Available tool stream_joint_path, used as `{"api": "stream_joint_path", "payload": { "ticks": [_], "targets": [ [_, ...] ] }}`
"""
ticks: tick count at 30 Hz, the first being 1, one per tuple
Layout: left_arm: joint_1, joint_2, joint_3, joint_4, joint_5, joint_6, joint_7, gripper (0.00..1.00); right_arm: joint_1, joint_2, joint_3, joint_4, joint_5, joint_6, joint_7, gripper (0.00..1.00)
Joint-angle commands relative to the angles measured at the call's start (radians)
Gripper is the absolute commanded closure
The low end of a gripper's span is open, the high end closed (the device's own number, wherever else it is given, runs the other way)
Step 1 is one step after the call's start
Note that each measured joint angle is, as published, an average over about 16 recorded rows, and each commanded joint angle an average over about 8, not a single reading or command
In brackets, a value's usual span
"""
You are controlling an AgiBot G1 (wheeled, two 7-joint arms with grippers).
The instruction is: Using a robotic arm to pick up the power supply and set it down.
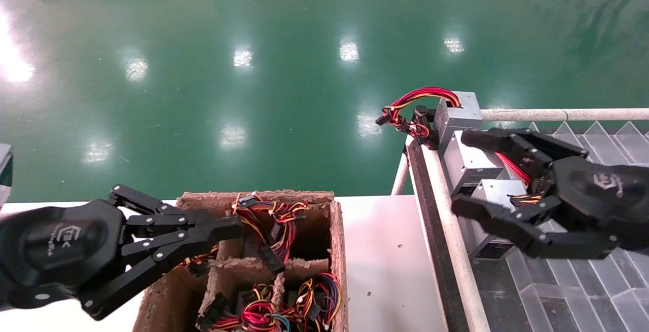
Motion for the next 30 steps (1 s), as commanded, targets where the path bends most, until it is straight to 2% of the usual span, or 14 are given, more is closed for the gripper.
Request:
{"api": "stream_joint_path", "payload": {
  "ticks": [1,22,30],
  "targets": [
    [0.000,0.000,0.000,0.000,0.000,0.000,0.000,0.00,-0.010,-0.007,0.016,0.028,-0.014,0.003,0.007,0.00],
    [0.000,0.000,0.000,0.000,0.000,0.000,0.000,0.00,-0.110,-0.082,0.182,0.323,-0.160,0.035,0.084,0.00],
    [0.000,0.000,0.000,0.000,0.000,0.000,0.000,0.00,-0.133,-0.098,0.220,0.390,-0.192,0.040,0.099,0.00]
  ]
}}
